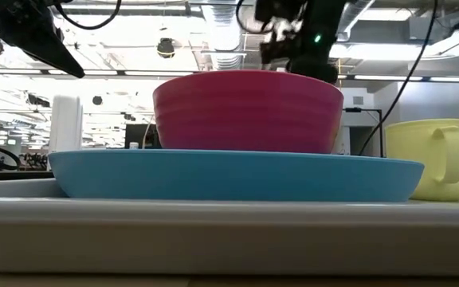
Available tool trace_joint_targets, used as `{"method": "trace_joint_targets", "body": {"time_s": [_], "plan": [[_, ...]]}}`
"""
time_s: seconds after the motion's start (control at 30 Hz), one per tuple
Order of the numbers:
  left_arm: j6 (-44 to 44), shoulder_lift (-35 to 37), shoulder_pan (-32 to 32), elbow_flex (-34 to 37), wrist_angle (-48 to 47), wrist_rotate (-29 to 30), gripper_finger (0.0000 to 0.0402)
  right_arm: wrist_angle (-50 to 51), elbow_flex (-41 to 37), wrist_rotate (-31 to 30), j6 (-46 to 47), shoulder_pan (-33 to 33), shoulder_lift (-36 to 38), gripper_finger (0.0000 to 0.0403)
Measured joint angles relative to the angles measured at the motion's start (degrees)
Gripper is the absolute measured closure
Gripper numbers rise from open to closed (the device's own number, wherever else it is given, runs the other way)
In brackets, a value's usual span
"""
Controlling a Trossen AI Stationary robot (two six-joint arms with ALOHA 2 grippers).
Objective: Set up tray
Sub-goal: Put the gray table napkin to the right of the blue plate on the gray tray
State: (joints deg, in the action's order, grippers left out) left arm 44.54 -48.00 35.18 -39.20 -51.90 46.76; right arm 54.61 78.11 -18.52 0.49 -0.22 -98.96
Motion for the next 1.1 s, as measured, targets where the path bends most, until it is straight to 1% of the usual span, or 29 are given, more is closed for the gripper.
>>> {"method": "trace_joint_targets", "body": {"time_s": [0.13, 0.23, 0.3, 0.5, 0.67, 0.77, 0.93, 1.0, 1.1], "plan": [[0.19, -0.01, 0.0, 0.0, 0.01, -0.01, 0.0299, 3.12, 0.02, 2.49, 5.93, 3.81, 2.02, 0.0401], [0.22, -0.01, 0.0, 0.0, 0.02, -0.02, 0.0299, 4.85, 0.02, 5.62, 8.79, 7.11, 2.17, 0.0402], [0.22, -0.01, -0.02, 0.0, 0.02, -0.02, 0.0299, 5.63, 0.03, 6.74, 10.59, 9.42, 1.23, 0.0402], [0.26, -0.01, 0.0, 0.0, 0.03, -0.48, 0.0299, 10.03, 0.02, 7.46, 15.66, 15.85, -3.14, 0.0402], [0.26, -0.01, -0.02, 0.0, 0.07, -0.48, 0.0299, 8.69, 0.02, 11.25, 16.38, 20.01, -5.17, 0.0402], [0.26, 0.0, 0.0, 0.0, 0.24, -0.48, 0.0299, 8.82, 0.02, 12.35, 19.01, 21.93, -5.38, 0.0402], [0.26, 0.01, 0.0, 0.0, 0.44, -0.44, 0.0299, 8.56, 0.02, 17.32, 21.2, 24.6, -4.76, 0.0402], [0.26, 0.01, 0.0, 0.0, 0.42, -0.44, 0.0299, 8.02, 0.04, 20.8, 21.18, 25.81, -4.82, 0.0402], [0.28, 0.0, -0.02, 0.0, 0.44, -0.42, 0.0299, 7.25, 0.04, 27.69, 21.21, 27.55, -4.85, 0.0402]]}}
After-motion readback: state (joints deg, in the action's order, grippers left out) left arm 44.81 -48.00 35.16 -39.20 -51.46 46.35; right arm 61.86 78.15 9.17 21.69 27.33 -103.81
